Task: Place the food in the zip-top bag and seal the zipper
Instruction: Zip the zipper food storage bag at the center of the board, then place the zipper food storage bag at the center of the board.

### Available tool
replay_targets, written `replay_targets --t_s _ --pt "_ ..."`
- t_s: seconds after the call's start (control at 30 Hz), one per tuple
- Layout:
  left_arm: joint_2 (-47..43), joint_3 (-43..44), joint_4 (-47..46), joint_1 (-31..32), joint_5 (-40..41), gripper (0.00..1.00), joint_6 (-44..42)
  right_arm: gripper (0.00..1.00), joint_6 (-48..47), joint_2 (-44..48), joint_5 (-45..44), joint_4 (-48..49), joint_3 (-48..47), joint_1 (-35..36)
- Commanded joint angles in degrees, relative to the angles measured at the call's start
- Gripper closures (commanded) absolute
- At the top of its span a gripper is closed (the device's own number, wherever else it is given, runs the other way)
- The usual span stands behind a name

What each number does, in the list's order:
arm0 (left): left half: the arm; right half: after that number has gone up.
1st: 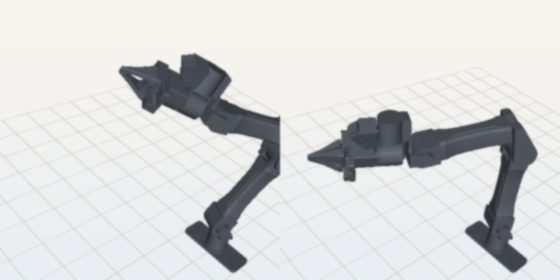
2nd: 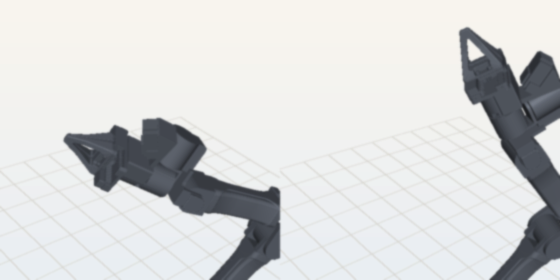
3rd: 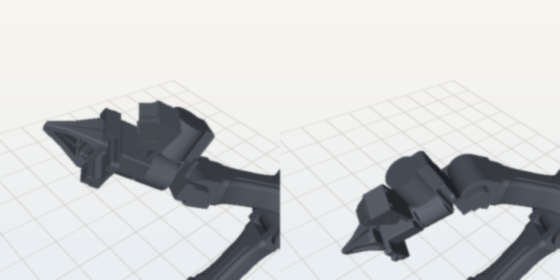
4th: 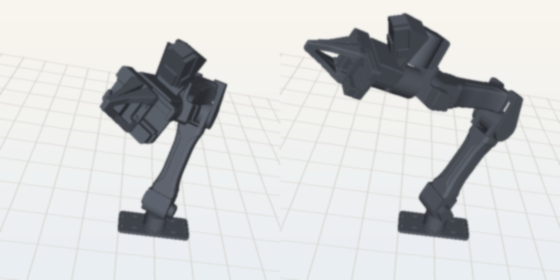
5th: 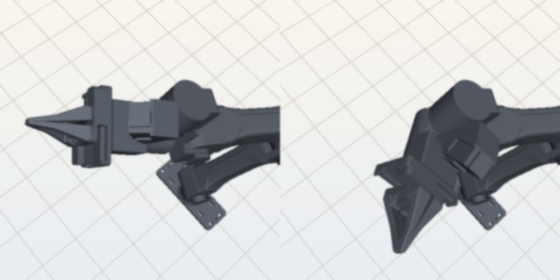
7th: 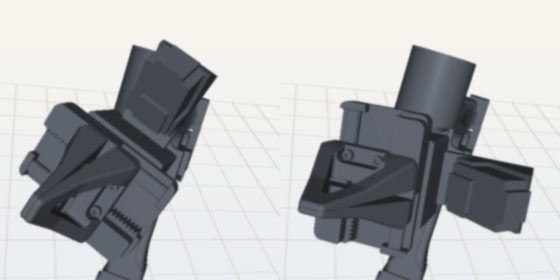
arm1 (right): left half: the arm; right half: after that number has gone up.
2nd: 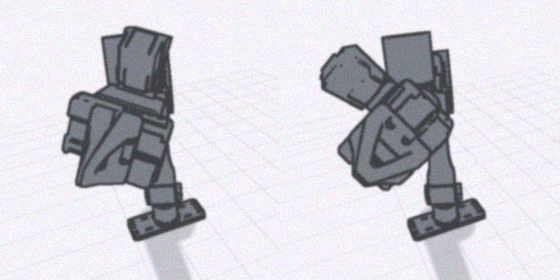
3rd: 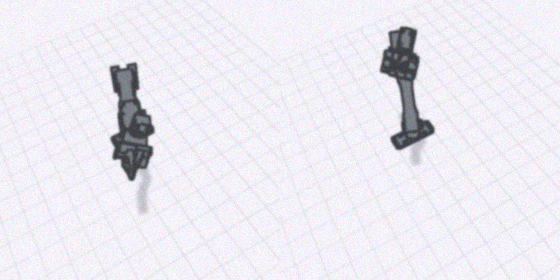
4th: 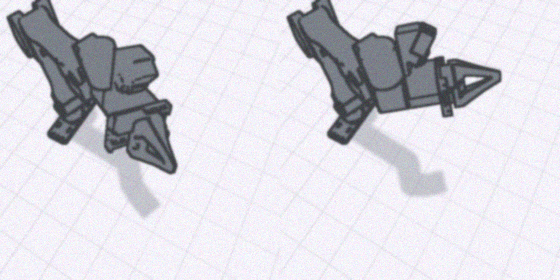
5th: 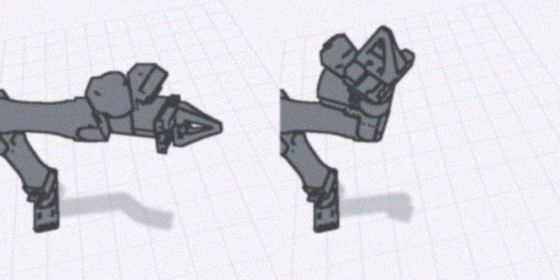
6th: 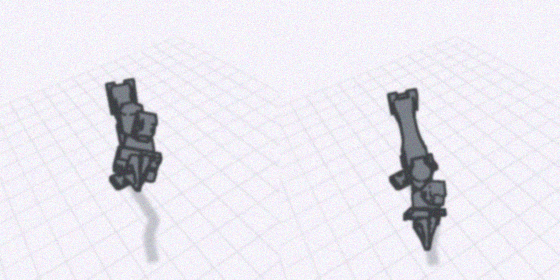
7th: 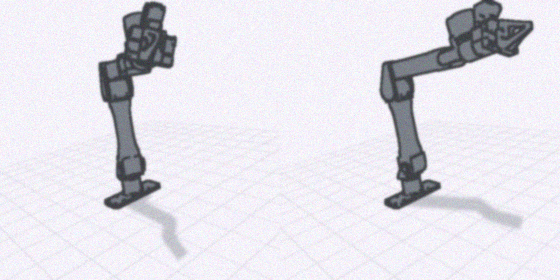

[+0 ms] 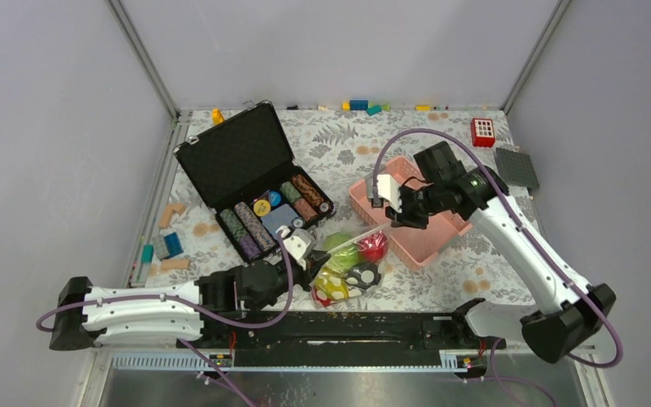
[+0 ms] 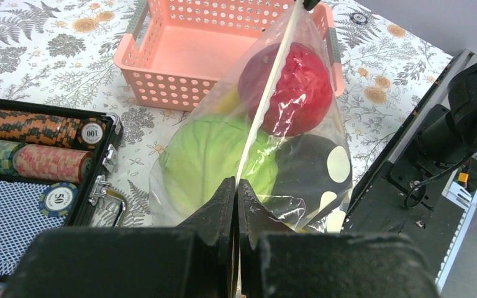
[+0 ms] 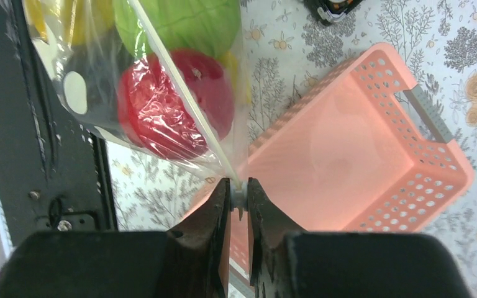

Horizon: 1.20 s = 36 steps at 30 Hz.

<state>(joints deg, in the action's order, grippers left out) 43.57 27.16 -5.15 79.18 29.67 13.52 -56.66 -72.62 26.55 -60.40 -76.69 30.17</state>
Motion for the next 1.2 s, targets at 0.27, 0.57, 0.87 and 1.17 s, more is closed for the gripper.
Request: replay_targets --t_s 0.27,0.57,0.87,1.17 --pt "-0.72 6.82 1.52 0.10 7.44 0.01 -1.17 0.96 36.91 18.08 10.06 30.40 22.88 -2.58" --pt "-1.89 11.79 10.84 -0.05 32.98 0.01 7.43 0.97 62.37 24.14 1.77 30.17 30.48 -2.58" --pt "-8.05 11.09 22.97 -11.00 31.82 0.01 22.53 0.70 69.63 30.96 -8.82 22.13 36.85 -2.58" --pt "-8.21 17.18 37.73 -13.50 32.12 0.01 27.65 0.00 78.30 32.60 -30.47 20.84 28.74 -2.55"
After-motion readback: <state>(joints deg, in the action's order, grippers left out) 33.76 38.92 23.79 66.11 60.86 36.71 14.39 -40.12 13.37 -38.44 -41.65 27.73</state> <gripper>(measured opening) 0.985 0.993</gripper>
